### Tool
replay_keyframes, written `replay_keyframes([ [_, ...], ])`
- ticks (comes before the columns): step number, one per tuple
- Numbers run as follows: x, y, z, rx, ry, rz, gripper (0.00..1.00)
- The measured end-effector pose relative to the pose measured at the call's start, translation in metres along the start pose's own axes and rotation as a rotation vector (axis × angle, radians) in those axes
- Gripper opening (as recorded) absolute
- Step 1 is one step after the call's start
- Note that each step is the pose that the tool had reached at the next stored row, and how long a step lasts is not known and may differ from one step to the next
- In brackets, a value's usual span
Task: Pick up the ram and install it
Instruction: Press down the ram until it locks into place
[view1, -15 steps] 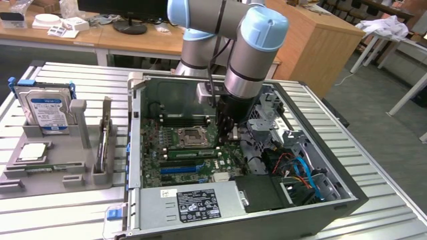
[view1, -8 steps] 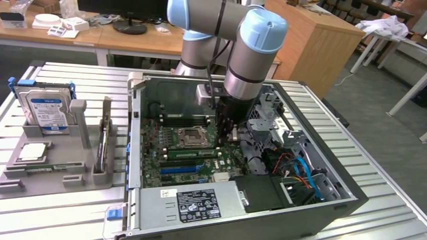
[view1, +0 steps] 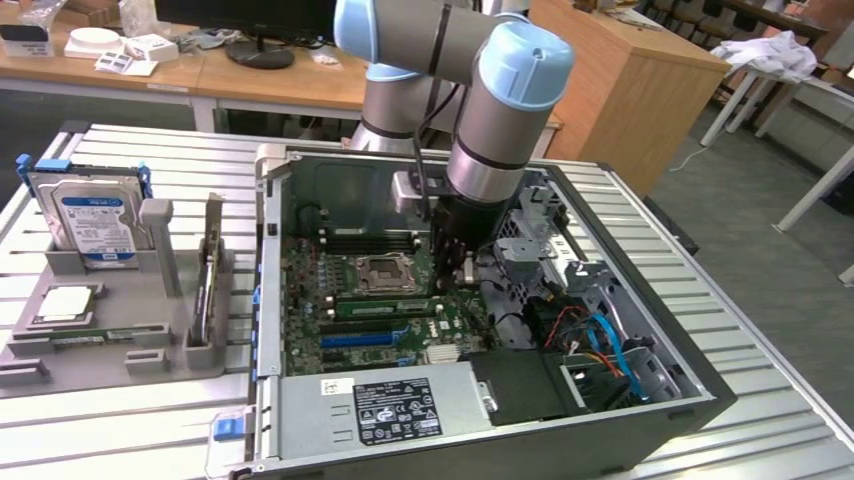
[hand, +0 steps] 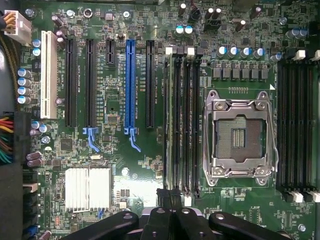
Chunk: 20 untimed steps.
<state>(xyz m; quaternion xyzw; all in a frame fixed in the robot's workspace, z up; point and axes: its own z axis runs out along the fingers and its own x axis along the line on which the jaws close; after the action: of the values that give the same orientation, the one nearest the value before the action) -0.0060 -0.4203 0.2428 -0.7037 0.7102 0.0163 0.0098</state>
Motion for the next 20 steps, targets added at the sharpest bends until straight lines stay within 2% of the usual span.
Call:
replay_keyframes([
  [13,-0.0001,-0.0033,0.0001,0.0000,-0.0002,0.000,0.11],
  [20,0.0001,-0.0034,0.0037,0.0000,-0.0002,0.000,0.11],
])
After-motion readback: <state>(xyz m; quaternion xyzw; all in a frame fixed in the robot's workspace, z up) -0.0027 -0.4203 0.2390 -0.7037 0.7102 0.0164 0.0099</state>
